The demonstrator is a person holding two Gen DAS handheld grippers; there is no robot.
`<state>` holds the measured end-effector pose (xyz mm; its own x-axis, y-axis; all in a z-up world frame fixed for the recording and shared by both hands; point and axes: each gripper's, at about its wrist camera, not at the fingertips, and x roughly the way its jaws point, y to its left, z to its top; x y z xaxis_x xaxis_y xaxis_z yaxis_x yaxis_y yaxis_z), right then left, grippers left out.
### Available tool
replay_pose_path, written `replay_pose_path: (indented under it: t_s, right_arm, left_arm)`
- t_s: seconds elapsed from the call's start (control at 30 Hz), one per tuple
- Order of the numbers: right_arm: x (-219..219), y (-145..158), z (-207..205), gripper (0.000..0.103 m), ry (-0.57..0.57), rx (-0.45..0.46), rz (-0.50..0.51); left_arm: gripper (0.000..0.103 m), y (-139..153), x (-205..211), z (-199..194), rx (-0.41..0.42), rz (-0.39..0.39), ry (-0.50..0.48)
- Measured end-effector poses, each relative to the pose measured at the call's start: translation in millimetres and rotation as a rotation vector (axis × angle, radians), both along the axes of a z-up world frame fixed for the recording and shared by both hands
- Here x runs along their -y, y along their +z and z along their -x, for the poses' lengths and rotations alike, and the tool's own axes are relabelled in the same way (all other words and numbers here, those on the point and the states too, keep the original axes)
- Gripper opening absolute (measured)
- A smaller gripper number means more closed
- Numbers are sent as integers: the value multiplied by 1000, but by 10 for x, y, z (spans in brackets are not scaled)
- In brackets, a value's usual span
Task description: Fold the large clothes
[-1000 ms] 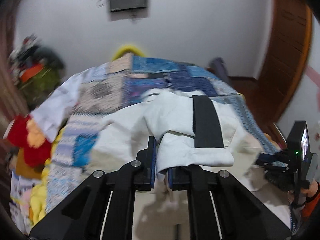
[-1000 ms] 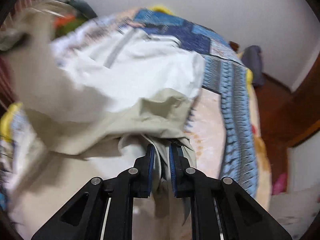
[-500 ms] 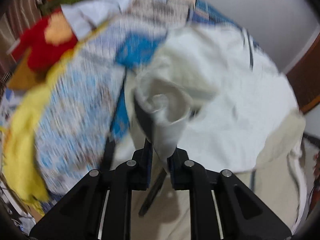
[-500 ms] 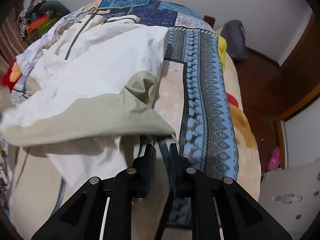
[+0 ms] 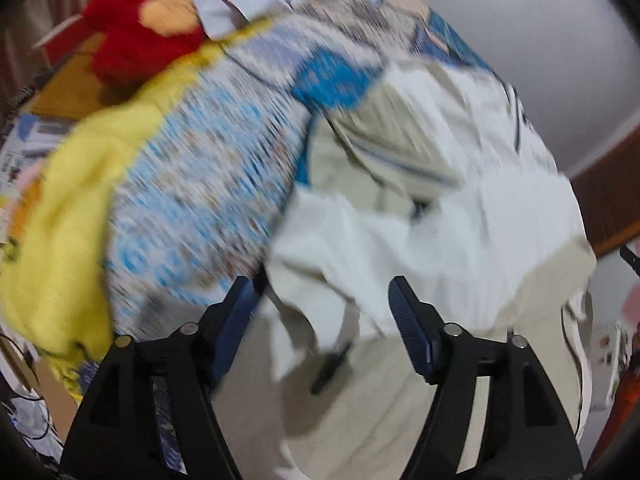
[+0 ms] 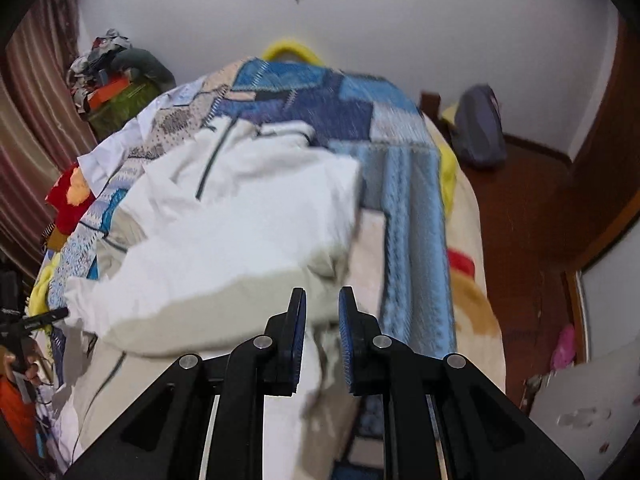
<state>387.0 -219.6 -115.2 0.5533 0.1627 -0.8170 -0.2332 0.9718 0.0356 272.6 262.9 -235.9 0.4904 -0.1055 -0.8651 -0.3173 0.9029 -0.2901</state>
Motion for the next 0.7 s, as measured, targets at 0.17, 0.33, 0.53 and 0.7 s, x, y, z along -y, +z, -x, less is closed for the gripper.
replay_pose_path:
  t_s: [0.17, 0.33, 0.53, 0.7]
  right_arm:
    - [-386, -293, -407, 12, 34, -45, 38]
    - [-499, -874, -735, 12, -4, -160, 100]
    - [-253, -1217, -866, 11, -50, -191, 49]
    - [-264, -1211, -897, 11, -43, -185, 91]
  left_arm:
    - [83, -122, -163, -272, -28, -87, 25]
    - [10, -460, 70, -517, -150, -230, -65]
    - [7, 24, 581, -784, 22, -451, -129]
    - [7, 736, 777, -984, 232, -539, -102]
